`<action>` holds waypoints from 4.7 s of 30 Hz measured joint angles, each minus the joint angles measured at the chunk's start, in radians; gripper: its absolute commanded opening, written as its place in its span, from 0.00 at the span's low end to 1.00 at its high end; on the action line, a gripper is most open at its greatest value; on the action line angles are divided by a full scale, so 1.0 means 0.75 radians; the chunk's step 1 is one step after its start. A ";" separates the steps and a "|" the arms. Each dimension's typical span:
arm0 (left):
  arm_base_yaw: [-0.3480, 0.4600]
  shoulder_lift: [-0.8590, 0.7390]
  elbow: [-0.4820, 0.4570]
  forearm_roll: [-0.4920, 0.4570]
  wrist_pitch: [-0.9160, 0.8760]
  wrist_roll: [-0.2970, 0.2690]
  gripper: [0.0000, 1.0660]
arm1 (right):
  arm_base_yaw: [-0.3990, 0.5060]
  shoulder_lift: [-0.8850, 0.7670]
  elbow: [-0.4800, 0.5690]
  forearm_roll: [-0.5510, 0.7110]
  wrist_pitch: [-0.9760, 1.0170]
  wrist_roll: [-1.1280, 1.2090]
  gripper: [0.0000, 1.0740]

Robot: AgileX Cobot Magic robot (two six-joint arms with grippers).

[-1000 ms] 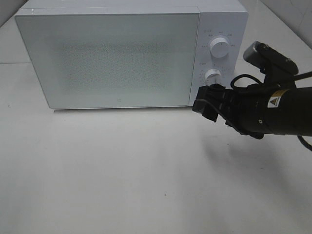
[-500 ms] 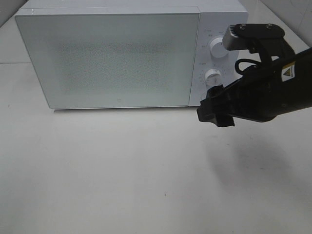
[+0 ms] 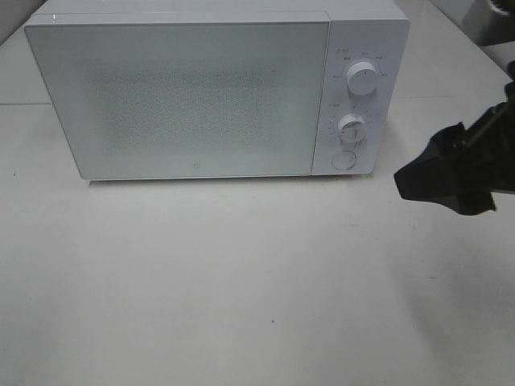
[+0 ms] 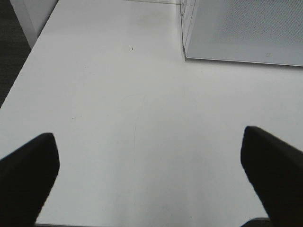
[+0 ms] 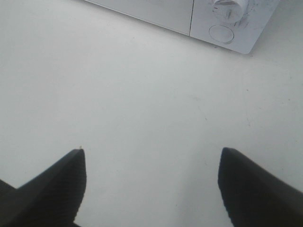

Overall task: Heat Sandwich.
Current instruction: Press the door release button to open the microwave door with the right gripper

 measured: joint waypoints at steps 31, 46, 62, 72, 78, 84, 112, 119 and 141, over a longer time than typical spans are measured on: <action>0.000 0.000 0.000 0.000 0.000 0.000 0.94 | -0.332 -0.917 -0.001 -0.116 0.489 -0.001 0.70; 0.000 0.000 0.000 0.000 0.000 0.000 0.94 | -0.520 -1.260 0.275 -0.116 0.525 -0.003 0.70; 0.000 0.000 0.000 0.000 0.000 0.000 0.94 | -0.524 -1.283 0.277 -0.113 0.529 -0.007 0.70; 0.000 0.000 0.000 0.000 0.000 0.000 0.94 | -0.524 -1.283 0.260 -0.096 0.488 -0.008 0.70; 0.000 0.000 0.000 0.000 0.000 0.000 0.94 | -0.524 -1.265 0.220 -0.079 0.332 -0.008 0.70; 0.000 0.000 0.000 0.000 0.000 0.000 0.94 | -0.524 -1.127 0.219 -0.076 0.219 -0.007 0.70; 0.000 0.000 0.000 0.000 0.000 0.000 0.94 | -0.524 -0.391 0.219 -0.076 -0.485 -0.007 0.70; 0.000 0.000 0.000 0.000 0.000 0.000 0.94 | -0.524 -0.183 0.219 -0.076 -0.683 -0.007 0.70; 0.000 0.000 0.000 0.000 0.000 0.000 0.94 | -0.524 0.319 0.488 -0.011 -1.623 -0.041 0.70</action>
